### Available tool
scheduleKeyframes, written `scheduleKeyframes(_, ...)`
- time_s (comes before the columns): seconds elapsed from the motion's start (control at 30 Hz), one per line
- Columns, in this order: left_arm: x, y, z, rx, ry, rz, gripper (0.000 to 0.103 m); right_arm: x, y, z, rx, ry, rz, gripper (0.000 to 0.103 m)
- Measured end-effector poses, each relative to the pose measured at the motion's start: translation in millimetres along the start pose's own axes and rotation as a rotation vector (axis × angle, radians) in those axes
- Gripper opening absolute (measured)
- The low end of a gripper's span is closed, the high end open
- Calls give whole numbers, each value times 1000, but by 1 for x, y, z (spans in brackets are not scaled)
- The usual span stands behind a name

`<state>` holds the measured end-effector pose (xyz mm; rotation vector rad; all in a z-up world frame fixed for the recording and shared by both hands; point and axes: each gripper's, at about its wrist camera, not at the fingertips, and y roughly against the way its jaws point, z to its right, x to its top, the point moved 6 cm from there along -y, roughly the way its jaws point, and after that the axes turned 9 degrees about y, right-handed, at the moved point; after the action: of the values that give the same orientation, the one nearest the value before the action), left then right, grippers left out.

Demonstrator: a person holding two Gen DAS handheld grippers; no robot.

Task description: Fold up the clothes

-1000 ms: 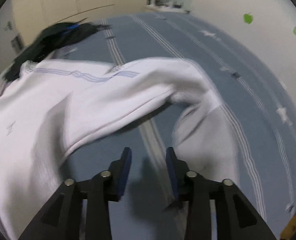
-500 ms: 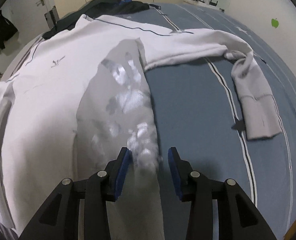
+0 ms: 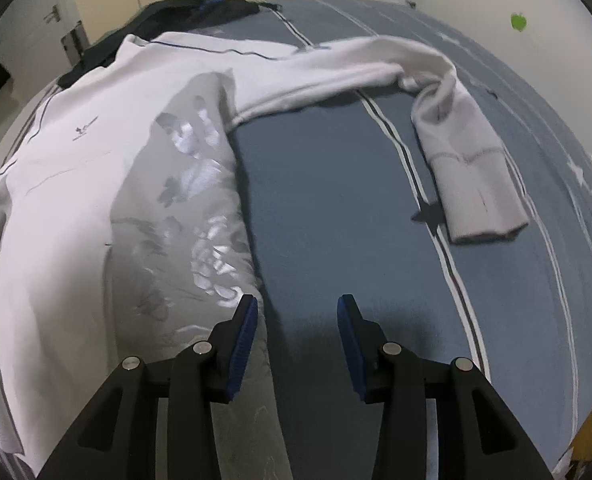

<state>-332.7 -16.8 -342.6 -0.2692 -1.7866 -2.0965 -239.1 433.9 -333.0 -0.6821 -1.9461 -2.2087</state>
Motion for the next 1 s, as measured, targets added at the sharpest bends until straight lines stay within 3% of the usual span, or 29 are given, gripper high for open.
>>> scheduleKeyframes(0.03, 0, -6, -1, 0, -4, -13, 8, -2, -1, 1, 1, -1, -10, 38)
scheduleKeyframes(0.07, 2, -6, -3, -10, -5, -12, 6, -4, -3, 1, 4, -3, -19, 38)
scheduleKeyframes(0.23, 9, 15, -25, -10, -55, 12, 4, -12, -10, -1, 38, -6, -56, 38)
scheduleKeyframes(0.43, 38, 37, -103, 108, -85, 24, 4, -17, -13, -5, 22, 17, -69, 38)
scheduleKeyframes(0.53, 36, 40, -100, 113, -176, 9, 9, -17, -13, -5, 13, 20, -72, 38)
scheduleKeyframes(0.6, 31, 37, -104, 111, -167, -22, 10, -17, -13, -4, 7, 22, -75, 38)
scheduleKeyframes(0.7, 19, 40, -117, 111, -32, -60, 22, -17, -10, -7, 4, 37, -76, 38)
scheduleKeyframes(0.73, 13, 43, -122, 123, -5, -58, 30, -19, -8, -8, 7, 41, -78, 38)
scheduleKeyframes(0.83, -9, 59, -125, 115, 24, -58, 33, -23, -1, -11, 18, 48, -77, 38)
scheduleKeyframes(1.0, -60, 84, -98, 69, -72, -90, 37, -38, 13, -15, 56, 53, -82, 38)
